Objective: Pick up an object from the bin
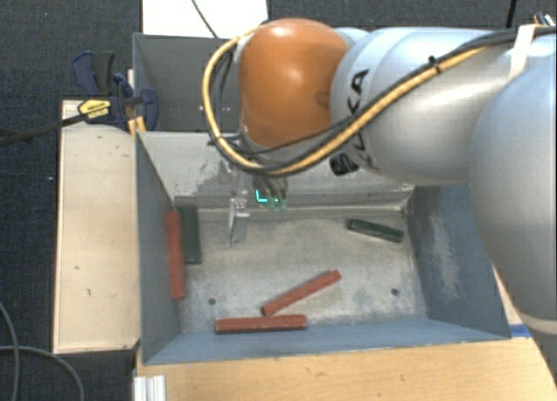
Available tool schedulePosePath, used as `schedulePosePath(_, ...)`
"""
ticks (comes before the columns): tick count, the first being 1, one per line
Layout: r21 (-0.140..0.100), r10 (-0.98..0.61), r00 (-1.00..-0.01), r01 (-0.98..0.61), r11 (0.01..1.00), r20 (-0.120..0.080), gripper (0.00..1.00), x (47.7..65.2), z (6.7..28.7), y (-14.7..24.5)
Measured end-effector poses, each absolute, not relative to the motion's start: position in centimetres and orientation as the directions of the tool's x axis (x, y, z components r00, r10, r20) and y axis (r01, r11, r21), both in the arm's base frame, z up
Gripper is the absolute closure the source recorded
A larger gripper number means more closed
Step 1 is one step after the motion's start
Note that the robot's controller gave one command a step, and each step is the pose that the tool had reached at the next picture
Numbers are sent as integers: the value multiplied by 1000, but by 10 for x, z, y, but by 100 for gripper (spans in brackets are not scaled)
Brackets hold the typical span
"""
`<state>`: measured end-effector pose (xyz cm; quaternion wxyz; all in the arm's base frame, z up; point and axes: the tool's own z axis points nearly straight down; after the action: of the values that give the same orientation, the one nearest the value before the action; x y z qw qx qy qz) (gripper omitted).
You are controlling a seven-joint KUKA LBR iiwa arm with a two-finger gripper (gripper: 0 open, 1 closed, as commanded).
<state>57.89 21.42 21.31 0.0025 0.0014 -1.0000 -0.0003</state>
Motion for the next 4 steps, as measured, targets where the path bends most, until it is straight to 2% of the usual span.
schedulePosePath(1,0,-343,-939,-343,939,4,0,573,102,183)
schedulePosePath(2,0,-330,-944,-330,944,-8,0,485,72,140)
schedulePosePath(3,-2,-280,-960,-280,960,-4,0,488,71,69)
schedulePosePath(4,0,-280,-960,-280,960,-2,100,487,73,73)
